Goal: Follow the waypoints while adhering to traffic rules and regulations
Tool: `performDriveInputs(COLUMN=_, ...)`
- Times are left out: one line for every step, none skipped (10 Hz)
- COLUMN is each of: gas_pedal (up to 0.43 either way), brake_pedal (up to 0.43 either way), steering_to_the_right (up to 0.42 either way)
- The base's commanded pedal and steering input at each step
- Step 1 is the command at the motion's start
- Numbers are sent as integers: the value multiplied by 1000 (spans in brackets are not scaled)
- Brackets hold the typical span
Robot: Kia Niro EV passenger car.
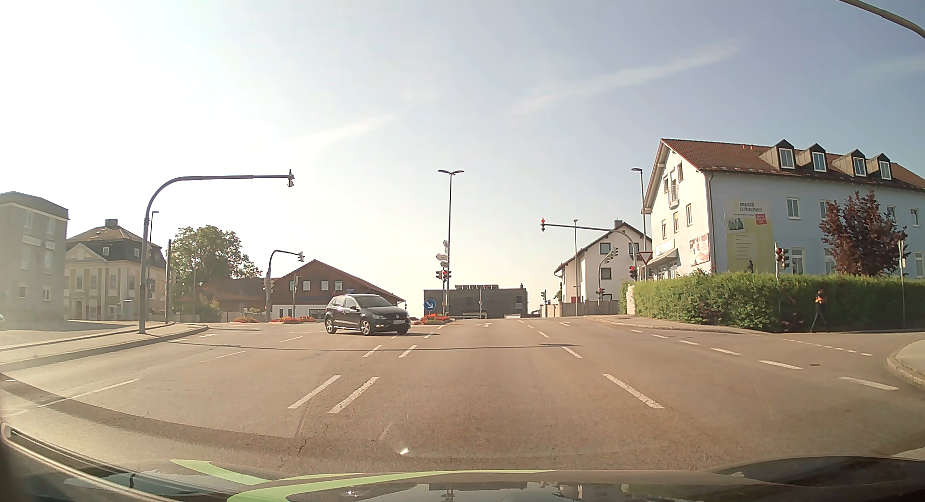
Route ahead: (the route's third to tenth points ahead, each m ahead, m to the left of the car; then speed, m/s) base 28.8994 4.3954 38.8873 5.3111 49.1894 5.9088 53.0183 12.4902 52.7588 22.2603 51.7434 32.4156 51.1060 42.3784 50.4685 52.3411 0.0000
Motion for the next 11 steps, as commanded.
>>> performDriveInputs(gas_pedal=0, brake_pedal=311, steering_to_the_right=-15)
performDriveInputs(gas_pedal=0, brake_pedal=311, steering_to_the_right=-15)
performDriveInputs(gas_pedal=0, brake_pedal=311, steering_to_the_right=-15)
performDriveInputs(gas_pedal=0, brake_pedal=311, steering_to_the_right=-15)
performDriveInputs(gas_pedal=0, brake_pedal=311, steering_to_the_right=-15)
performDriveInputs(gas_pedal=0, brake_pedal=311, steering_to_the_right=-14)
performDriveInputs(gas_pedal=0, brake_pedal=311, steering_to_the_right=-15)
performDriveInputs(gas_pedal=0, brake_pedal=311, steering_to_the_right=-15)
performDriveInputs(gas_pedal=0, brake_pedal=311, steering_to_the_right=-15)
performDriveInputs(gas_pedal=0, brake_pedal=311, steering_to_the_right=-15)
performDriveInputs(gas_pedal=0, brake_pedal=311, steering_to_the_right=-15)
